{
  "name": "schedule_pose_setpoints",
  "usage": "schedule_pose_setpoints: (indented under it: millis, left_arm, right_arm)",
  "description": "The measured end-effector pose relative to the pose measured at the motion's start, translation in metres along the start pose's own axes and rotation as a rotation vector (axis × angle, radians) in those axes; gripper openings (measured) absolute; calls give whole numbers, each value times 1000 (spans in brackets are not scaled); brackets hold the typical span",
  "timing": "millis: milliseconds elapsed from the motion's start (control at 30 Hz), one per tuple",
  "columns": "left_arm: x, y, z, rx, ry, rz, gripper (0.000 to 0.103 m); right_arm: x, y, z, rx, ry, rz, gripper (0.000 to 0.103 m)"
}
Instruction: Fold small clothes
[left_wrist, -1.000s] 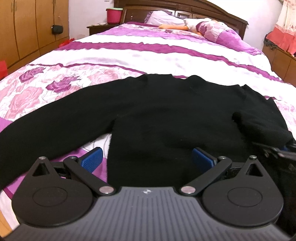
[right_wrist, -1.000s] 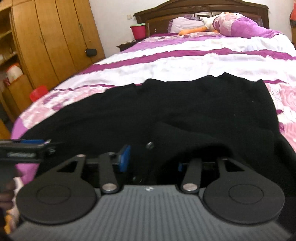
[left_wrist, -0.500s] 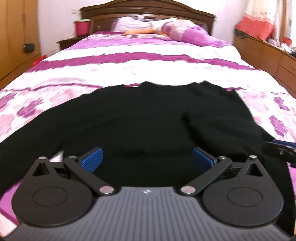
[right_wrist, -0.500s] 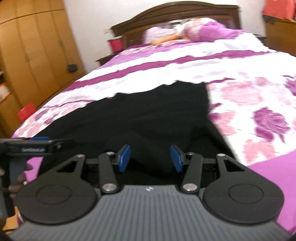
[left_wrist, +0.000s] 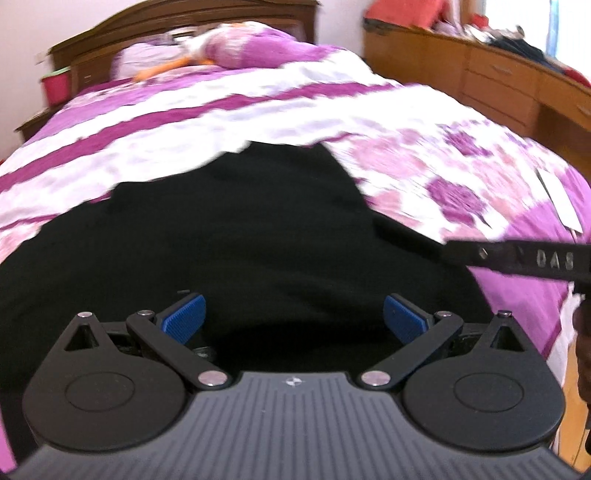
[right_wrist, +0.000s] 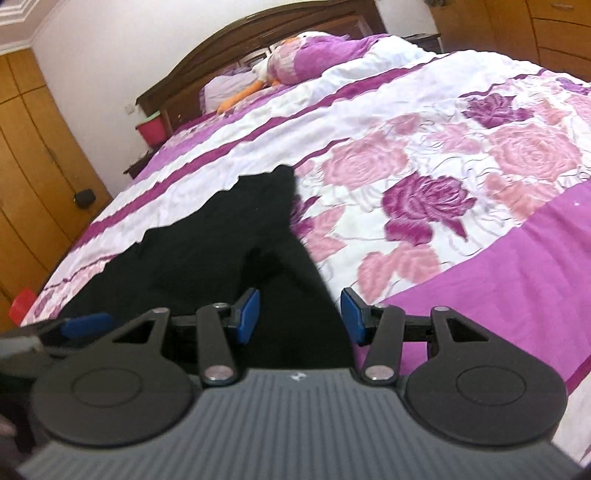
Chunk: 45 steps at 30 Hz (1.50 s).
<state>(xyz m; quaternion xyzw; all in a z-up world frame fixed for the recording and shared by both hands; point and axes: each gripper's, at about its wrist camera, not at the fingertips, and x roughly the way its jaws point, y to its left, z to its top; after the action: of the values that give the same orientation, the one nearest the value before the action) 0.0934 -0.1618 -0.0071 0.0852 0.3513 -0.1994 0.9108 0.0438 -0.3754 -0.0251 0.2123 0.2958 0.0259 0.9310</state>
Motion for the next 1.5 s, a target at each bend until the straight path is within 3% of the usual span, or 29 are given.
schedule_pose_setpoints:
  millis: [133,233,267,300,333,400,500,700,933,1133,1333,1433,1500]
  left_arm:
    - [18,-26,3,78,-25,11,103]
    - [32,-39,5,122,-46,32,93]
    - [37,-42,5,138,-49,44,81]
    - [42,-44,6,151,-50,53,63]
    - [46,-45,5,160,-51,60,54]
    - [45,-42,4,144,-62,30,26]
    - [34,-32,6,90,-101,-26,10]
    - [8,-9,15,8,-196,33,6]
    - [-19,39,15,-84,-284,187,5]
    - [-29,87,4,-193,-232,203,5]
    - [-22,81,-8,-187,-144,155,7]
    - [-16,70,-9,-178,-106,128,20]
    - [-14,60,-9,-177,-91,111,44]
  right_arm:
    - [-2,-9,2,11,-9,11,52]
    - [0,-13,1,5,-13,10,52]
    - [0,-15,0,6,-13,10,52]
    - [0,-15,0,7,-11,11,52]
    - [2,-17,-1,11,-7,14,52]
    - [3,-18,-4,19,-1,20,52]
    - [4,-19,-7,21,1,35,52]
    - [8,-16,-14,11,12,51,52]
    - [6,-10,-17,-5,11,62,52]
    - [7,-5,-18,-17,13,58,52]
    - [9,2,-20,-28,14,41,53]
    - [5,3,-20,-32,4,27,53]
    - [2,4,-20,-38,-5,17,53]
